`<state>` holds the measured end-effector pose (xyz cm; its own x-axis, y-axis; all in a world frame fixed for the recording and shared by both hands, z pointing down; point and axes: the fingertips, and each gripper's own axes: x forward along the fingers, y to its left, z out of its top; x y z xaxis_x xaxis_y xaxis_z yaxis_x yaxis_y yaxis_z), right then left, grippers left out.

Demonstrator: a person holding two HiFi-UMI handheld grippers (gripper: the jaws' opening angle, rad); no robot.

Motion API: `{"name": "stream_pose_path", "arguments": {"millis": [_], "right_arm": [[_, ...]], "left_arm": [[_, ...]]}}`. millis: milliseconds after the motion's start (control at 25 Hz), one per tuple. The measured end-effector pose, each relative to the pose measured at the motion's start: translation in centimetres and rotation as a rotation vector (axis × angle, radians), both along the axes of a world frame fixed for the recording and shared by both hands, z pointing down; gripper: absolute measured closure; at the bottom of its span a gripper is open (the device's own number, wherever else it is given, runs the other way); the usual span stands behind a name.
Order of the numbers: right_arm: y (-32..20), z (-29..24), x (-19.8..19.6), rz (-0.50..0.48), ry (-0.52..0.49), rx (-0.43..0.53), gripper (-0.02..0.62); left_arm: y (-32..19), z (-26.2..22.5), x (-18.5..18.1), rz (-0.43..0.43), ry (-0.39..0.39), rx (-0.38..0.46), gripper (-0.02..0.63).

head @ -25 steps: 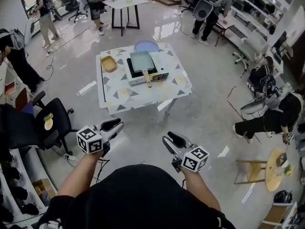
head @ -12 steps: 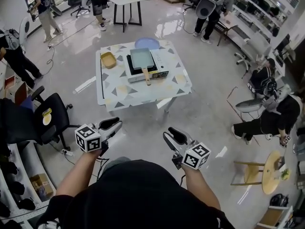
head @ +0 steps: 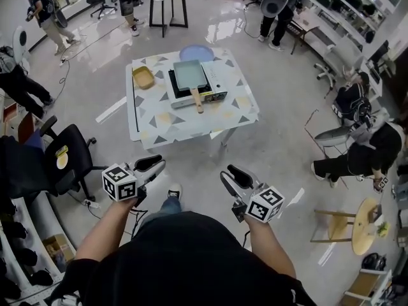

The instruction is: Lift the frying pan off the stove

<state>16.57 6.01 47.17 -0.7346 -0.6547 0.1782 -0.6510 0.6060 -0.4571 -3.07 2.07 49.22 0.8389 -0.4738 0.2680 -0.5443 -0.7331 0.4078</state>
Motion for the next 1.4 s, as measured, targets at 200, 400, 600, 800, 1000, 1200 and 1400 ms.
{"name": "stream_pose_path", "arguments": {"millis": [200,400,600,800,1000,1200,1400], "right_arm": [[-2.3,0.2,-0.6,0.016,0.004,-0.009,0.416],[-4.6,0.6,-1.2,0.037,-0.001,-0.017,0.416],[-6.6,1.0,-1.5,0.052,0.000,-0.030,0.416],[-8.6,1.2,-1.7,0.076,-0.001,-0.041,0.416],[-10.9,1.4,-2.0,0.089,0.005,-0.048,0.416],[-13.5,1.4,-2.3,0.104,0.008,-0.049,0.416],[-15.6,1.2,-2.9,0.129,0.020,-0.049,0.416]], "left_arm": [[-2.6,0.2,-0.1,0.030,-0.006,-0.006,0.523],[-5.2,0.7,-0.6,0.052,-0.010,-0.016,0.523],[-7.6,1.0,-0.8,0.071,-0.008,-0.026,0.523],[-9.8,1.6,-0.9,0.094,-0.010,-0.040,0.523],[-12.5,2.0,-0.8,0.117,-0.010,-0.047,0.523],[-15.1,2.3,-0.6,0.140,-0.002,-0.050,0.523],[-17.5,2.7,-0.4,0.178,0.011,-0.061,0.523]]}}
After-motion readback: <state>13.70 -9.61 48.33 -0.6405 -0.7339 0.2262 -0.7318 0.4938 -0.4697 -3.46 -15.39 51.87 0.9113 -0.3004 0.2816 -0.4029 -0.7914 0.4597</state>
